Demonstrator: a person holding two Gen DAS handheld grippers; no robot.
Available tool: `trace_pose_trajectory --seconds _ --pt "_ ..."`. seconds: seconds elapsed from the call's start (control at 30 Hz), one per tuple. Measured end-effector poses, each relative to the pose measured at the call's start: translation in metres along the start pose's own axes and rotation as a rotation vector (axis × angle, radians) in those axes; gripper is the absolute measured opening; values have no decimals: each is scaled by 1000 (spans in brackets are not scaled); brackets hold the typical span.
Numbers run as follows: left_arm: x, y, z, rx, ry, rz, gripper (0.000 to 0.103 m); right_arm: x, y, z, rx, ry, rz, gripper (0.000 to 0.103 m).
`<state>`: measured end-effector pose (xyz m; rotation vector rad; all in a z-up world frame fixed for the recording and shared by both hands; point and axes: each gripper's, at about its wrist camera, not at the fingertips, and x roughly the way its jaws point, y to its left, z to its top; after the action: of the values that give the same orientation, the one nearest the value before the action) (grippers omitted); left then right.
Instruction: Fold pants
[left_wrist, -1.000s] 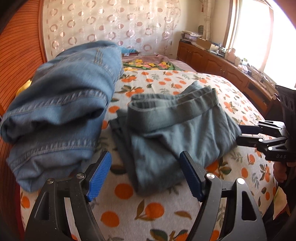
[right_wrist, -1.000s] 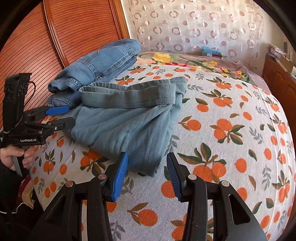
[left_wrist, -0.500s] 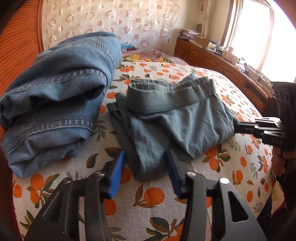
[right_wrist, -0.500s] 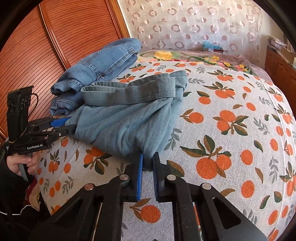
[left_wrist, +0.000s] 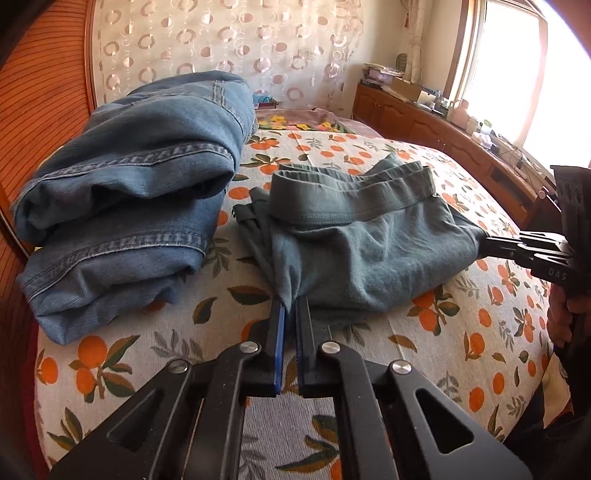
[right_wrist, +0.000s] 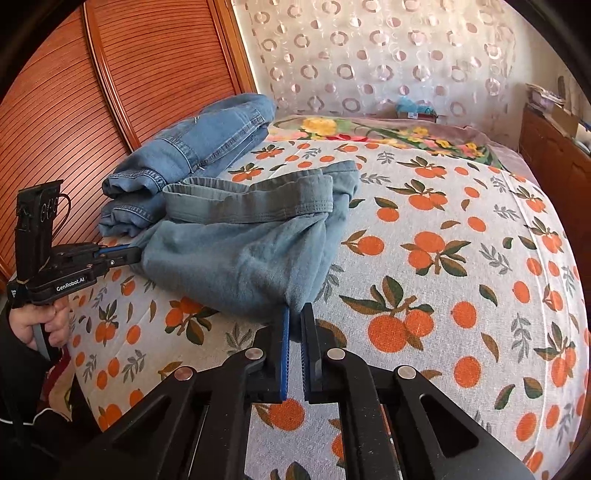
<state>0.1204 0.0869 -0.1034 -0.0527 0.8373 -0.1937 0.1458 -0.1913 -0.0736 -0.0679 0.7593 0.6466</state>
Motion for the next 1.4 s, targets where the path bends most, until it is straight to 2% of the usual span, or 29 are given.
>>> trace_pose_trajectory --seconds 0.23,0.47,0.6,0.67,0.8,0.9,1.0,1.03,1.07,1.13,1.23,1.4 --pt "-15 -4 -3 22 -16 -2 4 -20 1 -6 1 -19 -5 5" --pt "-11 -11 -10 37 21 -18 4 -23 -3 -17 19 10 2 5" --pt "-18 -13 -7 28 -5 -5 4 -25 3 -16 -15 8 -15 5" --pt "-21 -11 -2 15 -19 -2 9 -27 4 -13 -17 0 -15 5" --pt "-20 -11 5 11 -32 2 11 -35 0 -7 -17 -15 -43 10" --pt "-16 -12 13 9 -35 -10 21 -40 0 -1 -34 -31 -72 11" --pt "-9 -14 20 11 -35 -16 37 -41 -2 7 -44 -43 -100 17" --pt "-8 -15 22 13 -35 -16 49 -41 -2 9 -48 -47 -101 20" --pt "-5 -15 24 16 -32 -18 49 -40 -1 12 -53 -49 -103 23" --pt "3 -17 30 23 -20 -13 49 -34 -1 18 -62 -52 -106 35" --pt "13 -17 35 27 -14 -5 50 -21 -2 27 -72 -48 -93 44" --pt "24 -13 46 27 -7 -10 49 8 -7 42 -82 -10 -66 45"
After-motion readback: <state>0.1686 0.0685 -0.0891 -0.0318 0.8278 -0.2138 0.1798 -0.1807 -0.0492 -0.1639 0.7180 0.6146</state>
